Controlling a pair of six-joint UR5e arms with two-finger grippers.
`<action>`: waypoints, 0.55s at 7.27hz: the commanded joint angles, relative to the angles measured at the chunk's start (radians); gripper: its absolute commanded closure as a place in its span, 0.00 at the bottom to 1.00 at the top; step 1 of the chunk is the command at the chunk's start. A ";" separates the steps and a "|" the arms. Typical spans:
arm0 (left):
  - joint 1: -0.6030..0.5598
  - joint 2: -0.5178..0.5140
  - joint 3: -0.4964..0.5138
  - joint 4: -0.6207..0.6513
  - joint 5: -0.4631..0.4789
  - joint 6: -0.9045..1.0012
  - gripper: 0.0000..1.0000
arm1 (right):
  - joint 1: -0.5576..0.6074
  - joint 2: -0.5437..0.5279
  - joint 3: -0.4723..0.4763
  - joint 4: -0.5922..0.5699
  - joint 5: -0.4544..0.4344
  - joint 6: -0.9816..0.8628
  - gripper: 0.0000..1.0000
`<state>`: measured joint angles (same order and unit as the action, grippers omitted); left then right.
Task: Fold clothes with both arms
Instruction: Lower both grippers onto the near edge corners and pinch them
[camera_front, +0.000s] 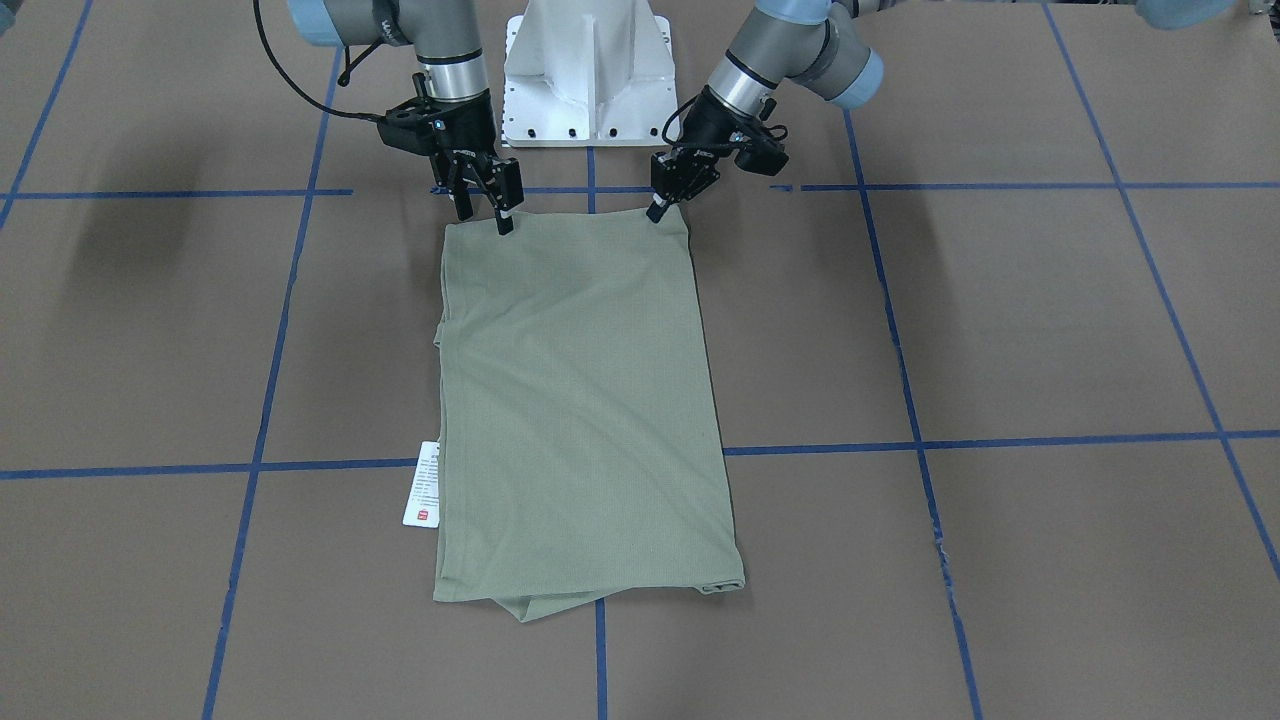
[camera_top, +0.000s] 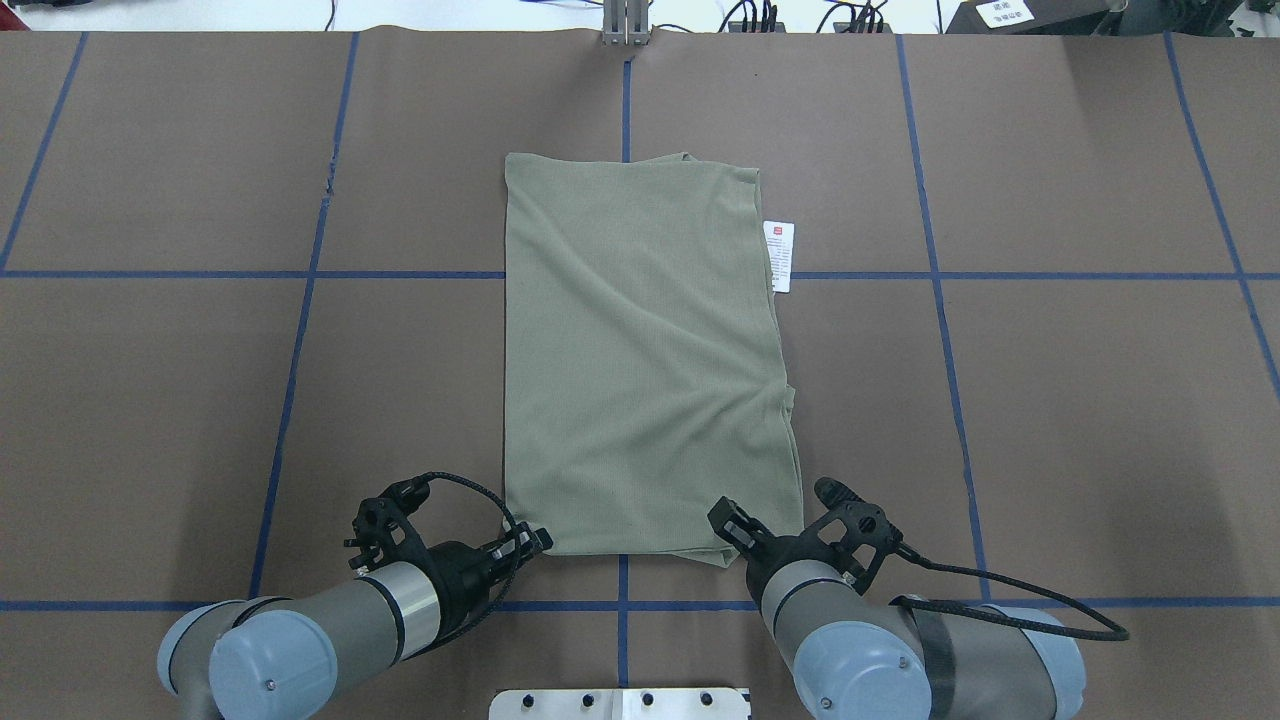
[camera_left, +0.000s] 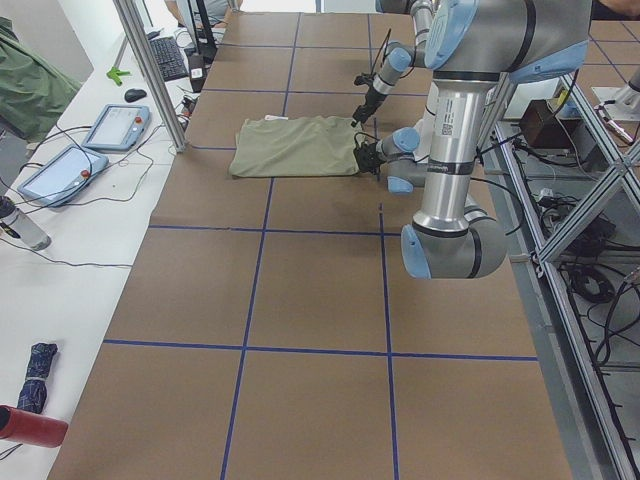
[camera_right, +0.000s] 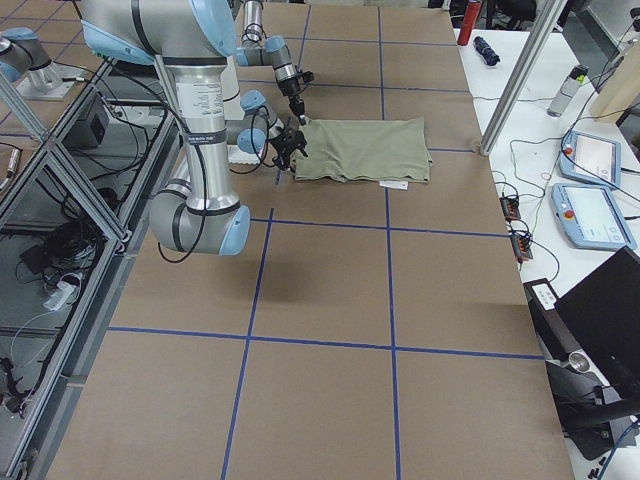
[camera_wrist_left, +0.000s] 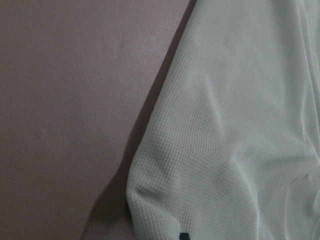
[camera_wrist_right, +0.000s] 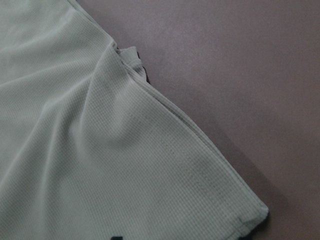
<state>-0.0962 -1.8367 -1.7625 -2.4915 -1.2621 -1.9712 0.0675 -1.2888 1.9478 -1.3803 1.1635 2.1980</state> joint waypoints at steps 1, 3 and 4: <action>0.001 -0.001 0.000 -0.001 0.000 -0.001 1.00 | 0.000 0.008 -0.021 -0.002 -0.010 0.003 0.25; 0.001 0.001 0.000 -0.001 0.001 0.000 1.00 | 0.005 0.029 -0.039 -0.002 -0.010 0.003 0.28; 0.001 0.001 0.000 -0.001 0.000 0.000 1.00 | 0.011 0.031 -0.041 -0.002 -0.010 0.005 0.36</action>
<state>-0.0951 -1.8368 -1.7625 -2.4927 -1.2618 -1.9717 0.0725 -1.2651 1.9133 -1.3822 1.1540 2.2015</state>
